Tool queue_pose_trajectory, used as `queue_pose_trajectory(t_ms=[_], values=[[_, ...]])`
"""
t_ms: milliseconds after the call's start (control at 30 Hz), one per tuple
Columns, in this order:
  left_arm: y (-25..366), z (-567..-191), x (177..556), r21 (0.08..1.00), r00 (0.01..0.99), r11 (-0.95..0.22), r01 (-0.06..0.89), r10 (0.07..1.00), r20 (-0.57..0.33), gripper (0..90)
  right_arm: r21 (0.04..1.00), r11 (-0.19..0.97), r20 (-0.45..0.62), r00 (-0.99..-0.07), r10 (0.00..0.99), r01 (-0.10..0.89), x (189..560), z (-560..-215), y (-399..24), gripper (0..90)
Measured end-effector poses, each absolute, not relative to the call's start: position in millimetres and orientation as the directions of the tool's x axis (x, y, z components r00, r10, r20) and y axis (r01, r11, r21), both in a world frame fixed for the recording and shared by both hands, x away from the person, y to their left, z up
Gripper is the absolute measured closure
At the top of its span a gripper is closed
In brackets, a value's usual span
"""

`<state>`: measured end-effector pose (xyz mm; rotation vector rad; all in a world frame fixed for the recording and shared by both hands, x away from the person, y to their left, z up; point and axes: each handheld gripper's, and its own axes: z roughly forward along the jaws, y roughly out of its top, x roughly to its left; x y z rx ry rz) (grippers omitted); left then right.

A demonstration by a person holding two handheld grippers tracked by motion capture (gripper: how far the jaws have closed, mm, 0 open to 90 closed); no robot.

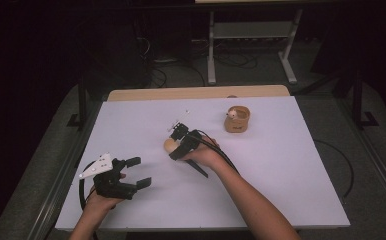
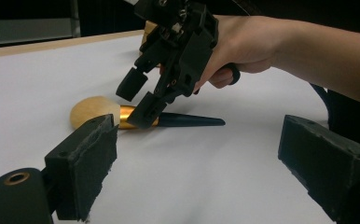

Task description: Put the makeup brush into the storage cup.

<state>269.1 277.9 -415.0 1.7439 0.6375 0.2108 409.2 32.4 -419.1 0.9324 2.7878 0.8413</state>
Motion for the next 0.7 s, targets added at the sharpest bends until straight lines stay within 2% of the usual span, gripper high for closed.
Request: queue_pose_trajectory(t_ms=[700], values=[[277.4,-414.8,270.1,0.942,0.836,-0.144,0.302,0.516,-0.189,11.0,0.466,0.67,0.097,-0.787,0.61,0.577,411.8,-426.8,36.1,49.9]])
